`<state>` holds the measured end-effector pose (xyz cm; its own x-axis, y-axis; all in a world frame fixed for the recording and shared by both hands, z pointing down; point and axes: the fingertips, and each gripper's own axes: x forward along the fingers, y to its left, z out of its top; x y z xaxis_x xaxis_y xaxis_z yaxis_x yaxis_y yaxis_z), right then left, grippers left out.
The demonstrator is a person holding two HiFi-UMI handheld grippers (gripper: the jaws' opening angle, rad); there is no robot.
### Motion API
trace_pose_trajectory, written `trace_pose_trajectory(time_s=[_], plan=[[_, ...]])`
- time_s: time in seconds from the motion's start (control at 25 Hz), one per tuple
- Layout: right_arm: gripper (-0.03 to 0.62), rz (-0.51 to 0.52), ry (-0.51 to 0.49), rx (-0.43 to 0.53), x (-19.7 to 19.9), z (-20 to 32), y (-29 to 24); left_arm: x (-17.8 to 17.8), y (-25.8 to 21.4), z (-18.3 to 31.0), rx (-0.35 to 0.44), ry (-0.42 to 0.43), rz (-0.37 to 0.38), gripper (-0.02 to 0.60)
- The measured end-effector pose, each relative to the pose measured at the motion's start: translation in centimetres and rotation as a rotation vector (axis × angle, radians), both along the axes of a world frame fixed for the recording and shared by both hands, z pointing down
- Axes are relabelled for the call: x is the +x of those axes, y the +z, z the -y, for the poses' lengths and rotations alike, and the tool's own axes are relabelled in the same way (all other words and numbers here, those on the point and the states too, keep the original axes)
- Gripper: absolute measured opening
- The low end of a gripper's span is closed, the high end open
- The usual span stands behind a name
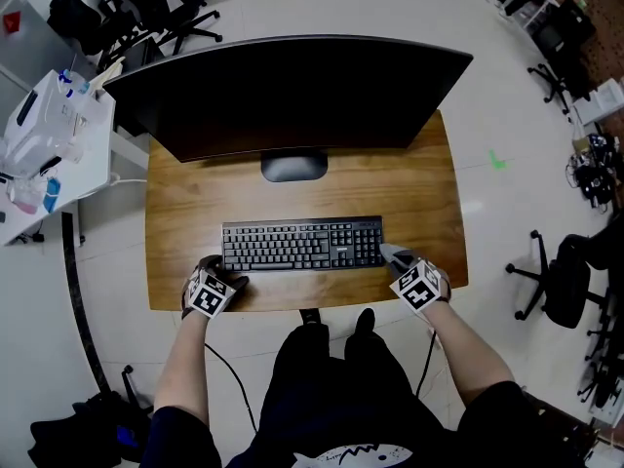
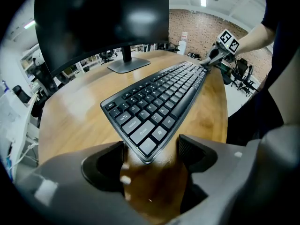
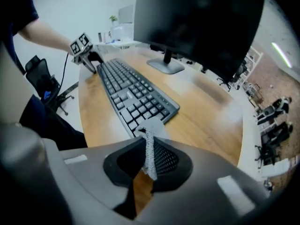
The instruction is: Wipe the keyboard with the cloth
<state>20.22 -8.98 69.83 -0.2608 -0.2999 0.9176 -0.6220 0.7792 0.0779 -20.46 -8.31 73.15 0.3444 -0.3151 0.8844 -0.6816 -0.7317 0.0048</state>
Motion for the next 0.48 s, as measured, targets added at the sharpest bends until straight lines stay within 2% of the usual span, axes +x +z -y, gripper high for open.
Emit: trace_pose_trajectory(time_s=[0.24,0.36,0.48], plan=[[0.029,0.267,0.066,0.080,-2.5,0.8,-6.1,1.0,-4.3,0.5,0.135,-0.063,-0.039,0.360],[0.029,0.429,0.110,0.090,-3.4,1.1,-9.5,3.4,-8.2,-0.1,0.211,-0.099,-0.092,0.360],[0.029,0.498,0.064,0.125,-3.8,1.0,-12.7,6.9,-13.1,-1.2,0.302,-0.140,-0.168,0.357]])
